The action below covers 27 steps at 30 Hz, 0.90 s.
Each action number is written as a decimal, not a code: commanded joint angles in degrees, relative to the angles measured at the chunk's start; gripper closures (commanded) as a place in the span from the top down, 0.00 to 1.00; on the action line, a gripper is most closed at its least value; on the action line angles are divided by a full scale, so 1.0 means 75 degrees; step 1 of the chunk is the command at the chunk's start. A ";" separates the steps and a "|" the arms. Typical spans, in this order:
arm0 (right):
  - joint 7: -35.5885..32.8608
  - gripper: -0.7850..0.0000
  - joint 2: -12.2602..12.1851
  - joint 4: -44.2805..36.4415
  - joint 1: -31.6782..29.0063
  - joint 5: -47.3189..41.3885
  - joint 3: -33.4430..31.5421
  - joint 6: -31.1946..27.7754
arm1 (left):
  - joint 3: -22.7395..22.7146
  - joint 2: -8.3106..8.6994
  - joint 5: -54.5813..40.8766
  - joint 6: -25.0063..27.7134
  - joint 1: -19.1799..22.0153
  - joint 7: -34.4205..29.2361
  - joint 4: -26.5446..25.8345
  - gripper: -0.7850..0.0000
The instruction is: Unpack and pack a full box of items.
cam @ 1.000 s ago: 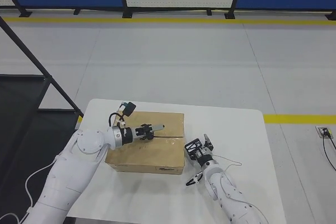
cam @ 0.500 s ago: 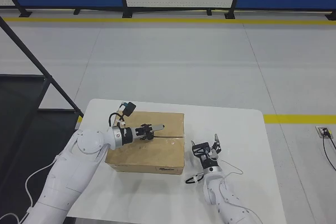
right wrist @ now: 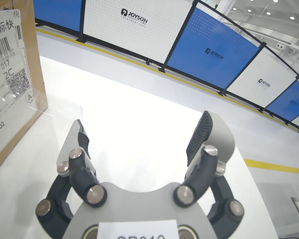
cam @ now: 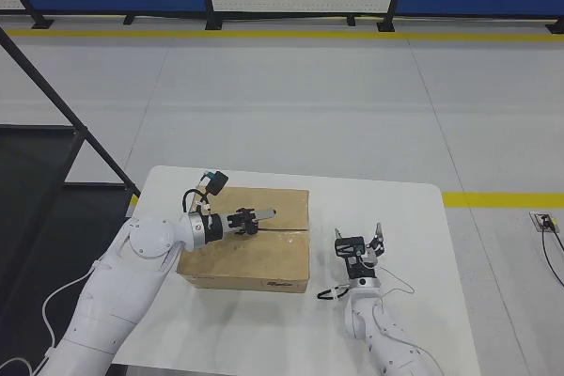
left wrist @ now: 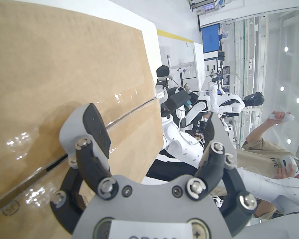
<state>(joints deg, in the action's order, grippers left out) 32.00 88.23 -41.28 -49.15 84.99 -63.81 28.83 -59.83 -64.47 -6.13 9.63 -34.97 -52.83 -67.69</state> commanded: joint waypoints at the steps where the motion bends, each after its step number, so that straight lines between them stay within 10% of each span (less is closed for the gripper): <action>1: 0.0059 1.00 0.0012 -0.0014 -0.0009 -0.0088 -0.0060 0.0076 | 0.0000 0.0000 0.0000 0.0000 0.0000 0.0000 0.0000 1.00; 11: -0.0262 1.00 0.0033 0.0465 0.0487 -0.0154 -0.0242 -0.0276 | 0.0000 0.0000 0.0000 0.0000 0.0000 0.0000 0.0000 1.00; 27: 0.0819 1.00 0.0183 -0.1014 -0.0204 -0.0054 -0.0311 0.1211 | 0.0000 0.0000 0.0000 0.0000 0.0000 0.0000 0.0000 1.00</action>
<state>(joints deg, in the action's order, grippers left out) 38.14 89.54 -47.92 -50.33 84.58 -66.11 37.45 -59.83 -64.47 -6.13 9.63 -34.97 -52.83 -67.69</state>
